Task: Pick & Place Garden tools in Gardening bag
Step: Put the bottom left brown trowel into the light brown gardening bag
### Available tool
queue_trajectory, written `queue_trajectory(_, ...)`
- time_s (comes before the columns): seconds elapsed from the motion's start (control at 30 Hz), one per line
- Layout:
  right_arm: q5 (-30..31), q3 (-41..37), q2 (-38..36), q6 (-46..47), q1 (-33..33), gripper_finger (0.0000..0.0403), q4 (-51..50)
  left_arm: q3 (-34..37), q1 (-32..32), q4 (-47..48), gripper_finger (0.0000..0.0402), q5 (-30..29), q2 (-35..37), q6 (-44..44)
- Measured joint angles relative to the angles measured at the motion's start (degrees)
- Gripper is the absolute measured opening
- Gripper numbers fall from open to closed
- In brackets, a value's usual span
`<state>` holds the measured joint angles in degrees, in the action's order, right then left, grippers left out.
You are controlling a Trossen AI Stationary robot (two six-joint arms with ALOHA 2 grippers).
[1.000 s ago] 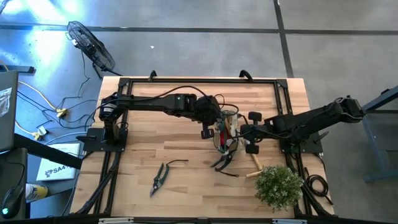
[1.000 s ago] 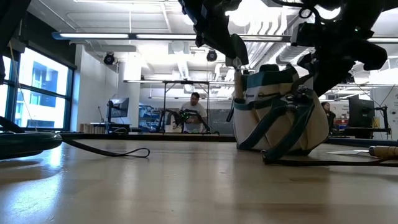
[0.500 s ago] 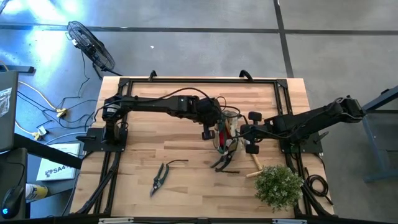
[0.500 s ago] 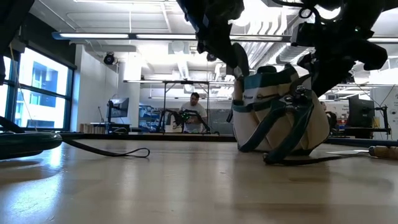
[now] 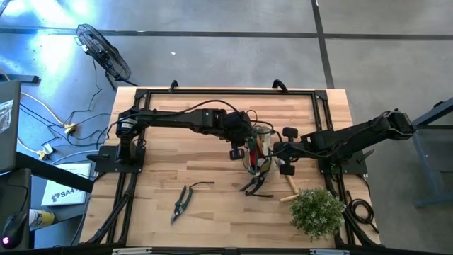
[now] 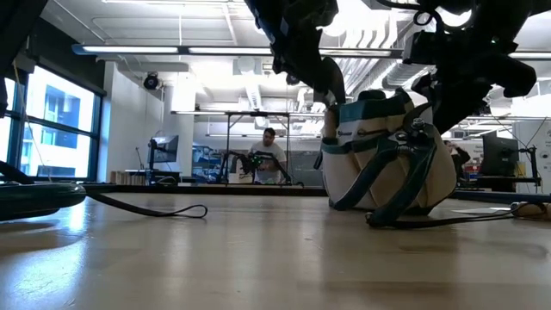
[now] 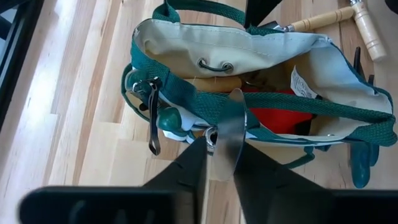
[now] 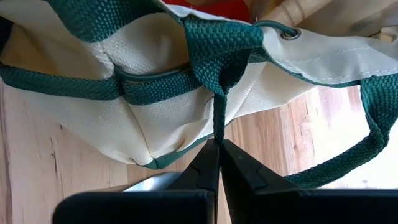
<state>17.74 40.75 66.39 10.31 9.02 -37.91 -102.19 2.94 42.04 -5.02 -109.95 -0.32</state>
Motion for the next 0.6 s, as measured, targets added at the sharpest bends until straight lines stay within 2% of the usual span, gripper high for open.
queue_trajectory(0.37,-0.1,0.0,0.0,0.0,0.0,0.0003,0.0,0.0,0.0,-0.7,0.0193,-0.5,0.0,-0.2)
queue_trajectory(0.6,-0.3,0.0,0.0,0.0,0.0,0.0003,0.1,0.0,0.0,-1.6,0.0237,-0.7,0.0,-0.2)
